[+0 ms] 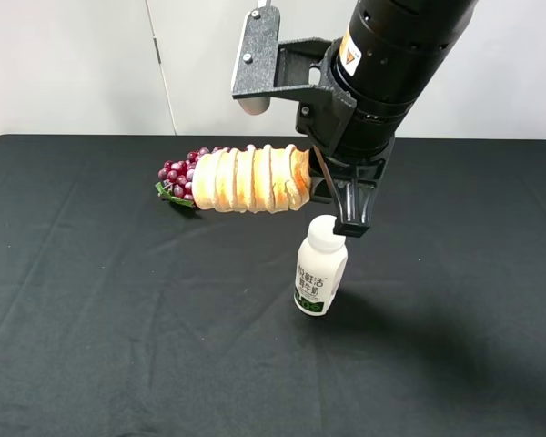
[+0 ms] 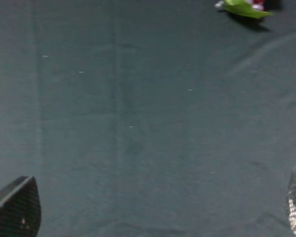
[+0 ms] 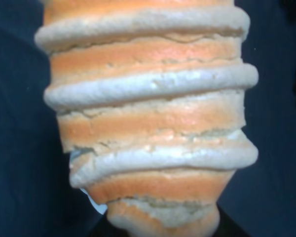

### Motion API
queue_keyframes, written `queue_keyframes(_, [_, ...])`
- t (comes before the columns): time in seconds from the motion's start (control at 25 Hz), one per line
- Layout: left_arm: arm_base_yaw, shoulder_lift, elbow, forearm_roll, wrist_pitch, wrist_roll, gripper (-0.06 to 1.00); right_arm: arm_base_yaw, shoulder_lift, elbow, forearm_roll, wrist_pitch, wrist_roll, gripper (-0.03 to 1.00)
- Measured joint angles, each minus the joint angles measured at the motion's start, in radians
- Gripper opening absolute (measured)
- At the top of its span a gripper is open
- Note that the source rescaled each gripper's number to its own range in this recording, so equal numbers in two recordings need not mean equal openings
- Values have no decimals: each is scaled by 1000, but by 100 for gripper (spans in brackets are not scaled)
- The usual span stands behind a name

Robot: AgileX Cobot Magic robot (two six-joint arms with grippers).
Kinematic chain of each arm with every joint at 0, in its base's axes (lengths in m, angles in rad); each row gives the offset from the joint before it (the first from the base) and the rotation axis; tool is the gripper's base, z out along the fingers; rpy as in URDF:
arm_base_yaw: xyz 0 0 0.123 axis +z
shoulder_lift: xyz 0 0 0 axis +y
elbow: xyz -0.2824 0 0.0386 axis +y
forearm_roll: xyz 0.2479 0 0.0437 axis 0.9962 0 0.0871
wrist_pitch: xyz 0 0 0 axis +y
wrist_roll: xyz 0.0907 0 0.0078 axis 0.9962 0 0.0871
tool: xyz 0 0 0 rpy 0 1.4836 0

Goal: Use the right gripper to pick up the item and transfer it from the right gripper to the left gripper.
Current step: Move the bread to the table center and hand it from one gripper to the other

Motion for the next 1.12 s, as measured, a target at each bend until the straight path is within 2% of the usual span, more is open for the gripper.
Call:
queue_keyframes(0.28, [0,235,-56,-137,-12,55,99,0,-1,0,4,-26,-1,2])
queue_keyframes(0.56, [-37,392,-61,-318,-130,102,99,0,-49,0,20,-44,-1,2])
queue_keyframes(0.68, [-38,470,-61,-402,-166,152,99,0,-65,0,22,-44,-1,2])
queue_keyframes(0.96, [-38,639,-61,-727,-227,373,99,0,-82,0,30,-44,-1,2])
queue_keyframes(1.12, [-38,709,-61,-878,-238,467,99,0,-82,0,50,-44,-1,2])
